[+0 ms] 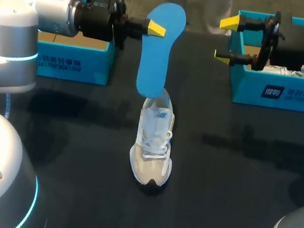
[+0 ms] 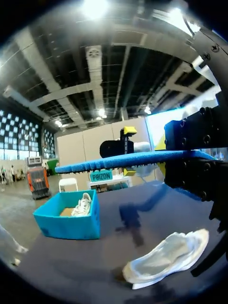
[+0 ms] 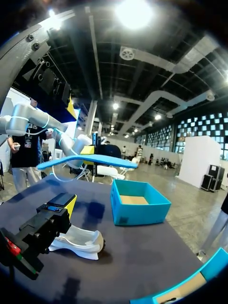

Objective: Take the shoe out of the shoebox, open the shoe tongue, remove and reinsert the insole, then place the shoe into the shoebox

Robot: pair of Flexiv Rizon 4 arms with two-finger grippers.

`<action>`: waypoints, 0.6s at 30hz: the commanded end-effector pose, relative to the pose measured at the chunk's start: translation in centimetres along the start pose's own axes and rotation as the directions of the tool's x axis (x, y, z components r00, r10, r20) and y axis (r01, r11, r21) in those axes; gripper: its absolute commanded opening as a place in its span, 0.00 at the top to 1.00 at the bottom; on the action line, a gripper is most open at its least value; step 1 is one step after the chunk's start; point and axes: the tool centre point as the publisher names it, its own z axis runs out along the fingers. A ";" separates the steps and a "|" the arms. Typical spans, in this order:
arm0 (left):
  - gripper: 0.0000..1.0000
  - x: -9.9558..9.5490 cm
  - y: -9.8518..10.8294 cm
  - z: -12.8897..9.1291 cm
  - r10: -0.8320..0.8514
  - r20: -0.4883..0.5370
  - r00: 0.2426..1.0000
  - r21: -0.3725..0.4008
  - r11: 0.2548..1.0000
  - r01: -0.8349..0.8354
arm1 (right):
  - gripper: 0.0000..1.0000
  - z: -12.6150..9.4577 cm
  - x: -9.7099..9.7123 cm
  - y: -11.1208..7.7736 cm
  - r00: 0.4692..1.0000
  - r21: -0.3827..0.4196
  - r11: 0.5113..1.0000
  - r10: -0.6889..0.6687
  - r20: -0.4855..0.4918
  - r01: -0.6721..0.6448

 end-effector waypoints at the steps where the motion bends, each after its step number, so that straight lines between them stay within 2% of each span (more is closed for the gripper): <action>1: 1.00 -0.3 -0.5 -0.1 0.283 0.026 0.959 -0.018 0.959 -0.282 | 0.00 0.3 0.0 0.2 1.000 0.002 1.000 0.000 0.001 0.000; 7: 1.00 -0.4 -0.7 -0.5 0.527 -0.068 0.847 0.008 0.850 -0.528 | 0.00 0.3 0.0 0.2 1.000 0.002 1.000 0.000 0.001 0.000; 9: 1.00 -0.5 -0.9 -0.5 0.633 -0.066 0.772 0.018 0.774 -0.633 | 0.00 0.3 0.0 0.2 1.000 0.002 1.000 0.000 0.001 0.000; 11: 1.00 -0.2 -1.5 -0.6 0.706 -0.065 0.705 0.068 0.708 -0.703 | 0.00 0.3 0.0 0.2 1.000 0.002 1.000 0.000 0.001 0.000; 12: 1.00 -0.2 -1.7 -0.7 0.747 -0.048 0.664 0.054 0.665 -0.745 | 0.00 0.3 0.0 0.2 1.000 0.002 1.000 0.000 0.001 0.000; 18: 1.00 0.3 -1.9 -0.6 0.956 0.067 0.287 -0.023 0.289 -0.957 | 0.00 0.3 0.0 0.2 1.000 0.002 1.000 0.000 0.001 0.000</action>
